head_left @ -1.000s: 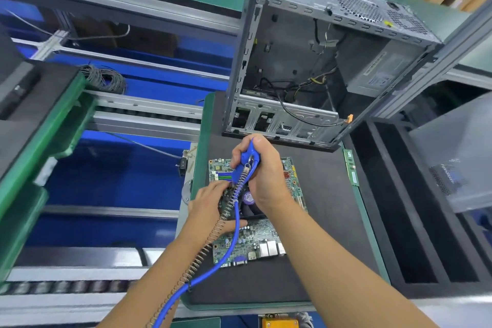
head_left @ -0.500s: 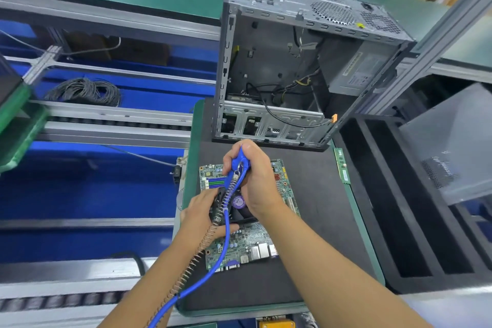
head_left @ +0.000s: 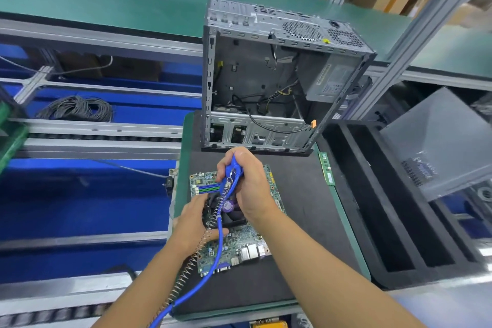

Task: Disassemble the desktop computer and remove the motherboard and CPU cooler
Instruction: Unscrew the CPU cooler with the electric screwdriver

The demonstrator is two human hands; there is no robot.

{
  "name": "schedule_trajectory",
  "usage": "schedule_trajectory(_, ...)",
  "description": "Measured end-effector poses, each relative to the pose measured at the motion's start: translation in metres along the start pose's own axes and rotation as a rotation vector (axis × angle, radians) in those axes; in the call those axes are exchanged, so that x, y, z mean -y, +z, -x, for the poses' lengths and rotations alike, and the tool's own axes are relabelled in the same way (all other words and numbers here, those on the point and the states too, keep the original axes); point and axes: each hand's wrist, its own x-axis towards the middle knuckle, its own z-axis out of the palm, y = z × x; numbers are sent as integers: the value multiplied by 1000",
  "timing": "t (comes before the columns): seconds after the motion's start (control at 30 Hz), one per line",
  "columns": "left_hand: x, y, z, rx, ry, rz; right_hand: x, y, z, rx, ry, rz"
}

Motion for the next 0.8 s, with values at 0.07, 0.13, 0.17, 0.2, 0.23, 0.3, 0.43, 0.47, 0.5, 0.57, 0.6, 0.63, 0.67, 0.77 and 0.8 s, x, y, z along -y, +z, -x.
schedule_trajectory(0.07, -6, 2, 3, -18, -30, -21, 3, -4, 3, -5, -3, 8)
schedule_trajectory(0.13, -8, 3, 6, -45, -34, -66, 5, -7, 4, -10, -11, 0)
schedule_trajectory(0.17, -7, 3, 6, -47, -52, -96, 6, -8, 5, -12, -15, -7)
schedule_trajectory(0.2, -7, 3, 5, -37, -74, -116, 7, -9, 5, -14, -18, -10)
schedule_trajectory(0.23, -7, 2, 4, -21, -89, -110, 9, -10, 6, -13, -18, -8)
schedule_trajectory(0.3, -10, 2, 1, -14, -61, -59, 10, -10, 7, -8, -17, 0)
schedule_trajectory(0.43, -12, 3, -1, -14, -35, 24, 11, -11, 8, 5, -4, 0)
schedule_trajectory(0.47, -11, 3, -2, 4, -35, 40, 12, -11, 8, 7, -1, 0)
schedule_trajectory(0.5, -9, 3, -3, 27, -36, 61, 11, -11, 7, 9, 1, 2)
schedule_trajectory(0.57, -8, 2, -4, 64, -40, 102, 10, -11, 6, 17, 4, 10)
schedule_trajectory(0.6, -8, 1, -5, 72, -36, 118, 9, -10, 5, 20, 7, 12)
schedule_trajectory(0.63, -9, 1, -4, 77, -27, 126, 9, -9, 4, 20, 9, 11)
schedule_trajectory(0.67, -9, 1, -4, 73, -19, 120, 9, -8, 2, 21, 11, 7)
schedule_trajectory(0.77, -12, 2, 1, 15, -30, 25, 8, -7, -2, 24, 4, -4)
schedule_trajectory(0.8, -14, 3, 3, -15, -34, -4, 7, -8, -4, 21, 0, -11)
